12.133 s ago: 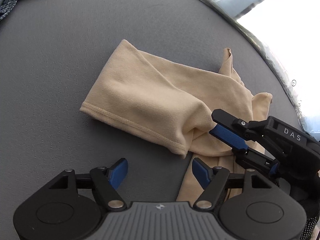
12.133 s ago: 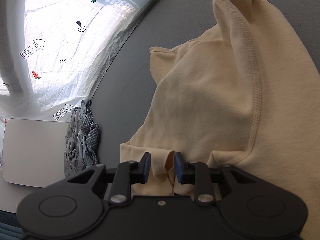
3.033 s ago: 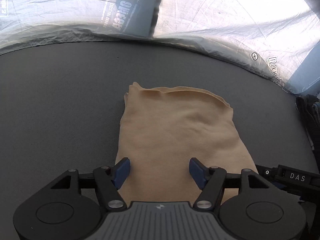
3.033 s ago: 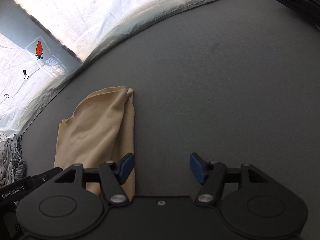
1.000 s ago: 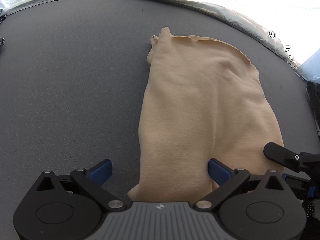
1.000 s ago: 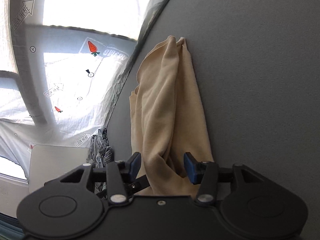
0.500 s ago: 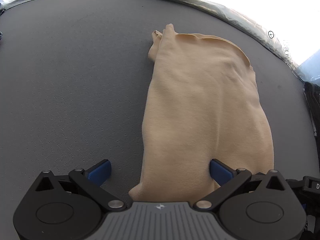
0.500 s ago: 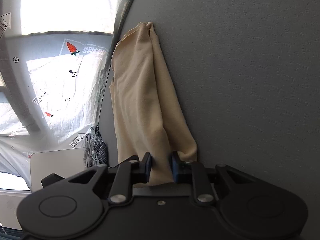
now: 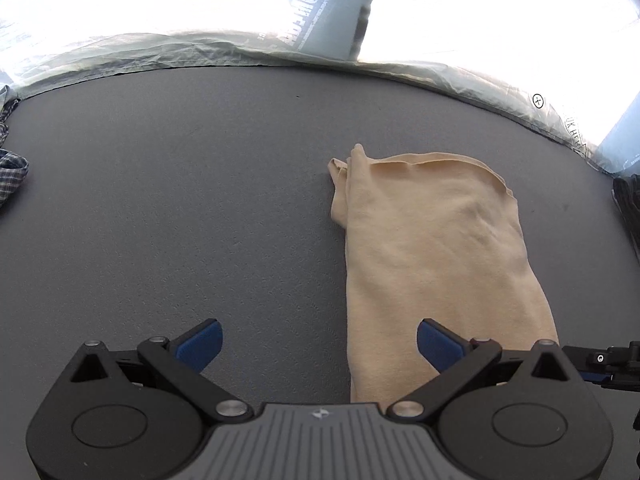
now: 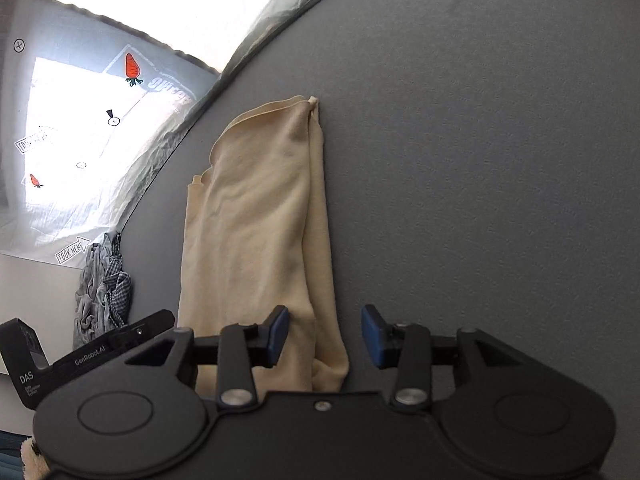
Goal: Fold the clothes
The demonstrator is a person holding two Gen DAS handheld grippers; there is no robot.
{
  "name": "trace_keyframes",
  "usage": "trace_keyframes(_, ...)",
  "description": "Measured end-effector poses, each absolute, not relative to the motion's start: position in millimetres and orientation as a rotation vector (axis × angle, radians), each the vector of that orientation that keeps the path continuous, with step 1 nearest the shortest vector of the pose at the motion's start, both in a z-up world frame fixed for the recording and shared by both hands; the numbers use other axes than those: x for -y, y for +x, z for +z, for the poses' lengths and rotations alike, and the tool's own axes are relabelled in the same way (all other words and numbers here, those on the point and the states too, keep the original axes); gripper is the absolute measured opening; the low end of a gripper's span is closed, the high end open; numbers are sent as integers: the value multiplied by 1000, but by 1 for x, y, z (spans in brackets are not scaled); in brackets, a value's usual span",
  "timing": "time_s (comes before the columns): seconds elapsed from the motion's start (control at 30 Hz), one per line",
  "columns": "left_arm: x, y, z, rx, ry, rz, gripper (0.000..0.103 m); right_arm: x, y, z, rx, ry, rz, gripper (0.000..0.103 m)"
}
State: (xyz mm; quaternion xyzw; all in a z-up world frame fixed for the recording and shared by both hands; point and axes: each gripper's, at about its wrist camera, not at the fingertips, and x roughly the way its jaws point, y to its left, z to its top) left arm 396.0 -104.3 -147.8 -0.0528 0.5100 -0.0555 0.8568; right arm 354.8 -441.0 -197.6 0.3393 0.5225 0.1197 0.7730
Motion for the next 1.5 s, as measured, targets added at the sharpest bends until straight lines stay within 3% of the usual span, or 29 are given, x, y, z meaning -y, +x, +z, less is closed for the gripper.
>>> trace_keyframes(0.43, 122, 472, -190, -1087, -268, -243, 101, 404, 443, -199, -1094, 572, 231, 50)
trace_keyframes(0.5, 125, 468, -191, -1057, -286, -233, 100, 392, 446, -197, -1087, 524, 235, 47)
trace_keyframes(0.6, 131, 462, -191, -1017, -290, -225, 87, 375, 450, -193, -1077, 433, 240, 50)
trace_keyframes(0.67, 136, 459, -192, -997, -299, -226, 68, 368, 450, -191, -1070, 386, 248, 49)
trace_keyframes(0.73, 140, 458, -192, -988, -321, -217, 56, 367, 450, -191, -1067, 396, 264, 30)
trace_keyframes(0.8, 143, 458, -191, -987, -331, -204, 48, 366, 451, -189, -1069, 393, 250, 20)
trace_keyframes(0.87, 145, 458, -188, -998, -341, -208, 23, 361, 448, -181, -1058, 337, 248, 17)
trace_keyframes(1.0, 147, 449, -177, -978, -327, -197, 20, 353, 433, -160, -1000, 262, 248, 12)
trace_keyframes(1.5, 149, 344, -72, -745, -331, -364, 17, 363, 301, -55, -662, 196, 75, 10)
